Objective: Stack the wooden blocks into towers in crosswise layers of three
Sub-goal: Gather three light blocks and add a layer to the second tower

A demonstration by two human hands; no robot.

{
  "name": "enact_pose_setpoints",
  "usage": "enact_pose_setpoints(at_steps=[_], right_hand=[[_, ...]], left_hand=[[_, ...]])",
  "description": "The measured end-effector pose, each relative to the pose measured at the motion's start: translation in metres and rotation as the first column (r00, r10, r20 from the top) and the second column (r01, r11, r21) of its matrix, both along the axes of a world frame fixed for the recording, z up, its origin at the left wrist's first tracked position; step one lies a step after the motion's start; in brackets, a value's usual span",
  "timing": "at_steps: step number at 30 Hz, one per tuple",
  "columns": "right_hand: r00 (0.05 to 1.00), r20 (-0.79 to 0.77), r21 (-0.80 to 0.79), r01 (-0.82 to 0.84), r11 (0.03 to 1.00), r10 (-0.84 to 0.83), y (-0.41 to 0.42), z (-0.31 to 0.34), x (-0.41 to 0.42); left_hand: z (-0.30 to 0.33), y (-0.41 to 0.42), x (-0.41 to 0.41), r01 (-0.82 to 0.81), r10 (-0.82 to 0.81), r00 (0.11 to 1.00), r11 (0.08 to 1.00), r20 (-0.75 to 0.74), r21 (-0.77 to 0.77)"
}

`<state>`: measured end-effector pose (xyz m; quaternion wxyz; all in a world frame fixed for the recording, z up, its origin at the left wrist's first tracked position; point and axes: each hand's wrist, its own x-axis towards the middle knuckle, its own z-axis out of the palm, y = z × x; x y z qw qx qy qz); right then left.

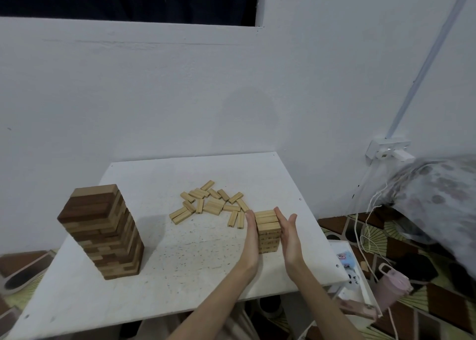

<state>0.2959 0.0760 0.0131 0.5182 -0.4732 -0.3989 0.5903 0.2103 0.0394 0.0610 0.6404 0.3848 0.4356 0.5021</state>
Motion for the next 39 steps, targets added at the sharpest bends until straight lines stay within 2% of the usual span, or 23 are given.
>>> enact_pose_setpoints(at_steps=[4,6,9,11,13,15,18,20,22,27,33,39], right_hand=[[1.0,0.013,-0.012,-0.009,1.0,0.009,-0.002,0.003,-0.001],[0.999,0.04,0.006,-0.034,0.999,0.034,0.001,0.006,0.005],[0.972,0.233,0.083,-0.014,0.996,-0.006,0.019,0.023,0.027],[0.887,0.458,0.116,-0.121,0.986,0.055,0.035,0.041,0.045],[0.677,0.711,0.04,-0.309,0.95,0.19,0.046,0.058,0.054],[0.406,0.859,-0.099,-0.466,0.879,0.312,0.054,0.07,0.055],[0.064,0.94,-0.25,-0.542,0.802,0.336,0.061,0.079,0.044],[-0.11,0.952,-0.299,-0.549,0.781,0.287,0.064,0.076,0.035],[-0.215,0.947,-0.319,-0.555,0.768,0.238,0.065,0.073,0.029],[-0.31,0.935,-0.325,-0.555,0.766,0.172,0.067,0.066,0.024],[-0.286,0.944,-0.304,-0.558,0.772,0.165,0.069,0.063,0.026],[-0.249,0.954,-0.282,-0.57,0.772,0.165,0.068,0.063,0.025]], left_hand=[[0.005,-0.001,0.001,-0.012,0.012,1.0,0.998,0.003,0.056],[0.01,0.001,-0.006,-0.043,0.047,0.997,0.997,-0.06,0.067],[0.008,0.025,-0.033,-0.022,0.043,0.973,0.996,-0.225,0.092],[0.007,0.042,-0.052,0.025,0.031,0.884,0.993,-0.466,0.114],[0.01,0.056,-0.065,0.138,-0.026,0.742,0.984,-0.67,0.115],[0.017,0.067,-0.068,0.286,-0.101,0.569,0.955,-0.816,0.081],[0.017,0.075,-0.066,0.417,-0.123,0.293,0.909,-0.948,0.011],[0.011,0.078,-0.061,0.447,-0.123,0.2,0.895,-0.972,-0.021],[0.006,0.078,-0.055,0.463,-0.103,0.153,0.886,-0.983,-0.021],[-0.002,0.078,-0.051,0.469,-0.084,0.151,0.883,-0.985,-0.003],[-0.002,0.074,-0.05,0.461,-0.078,0.209,0.887,-0.975,0.028],[-0.001,0.073,-0.047,0.453,-0.082,0.219,0.891,-0.972,0.026]])
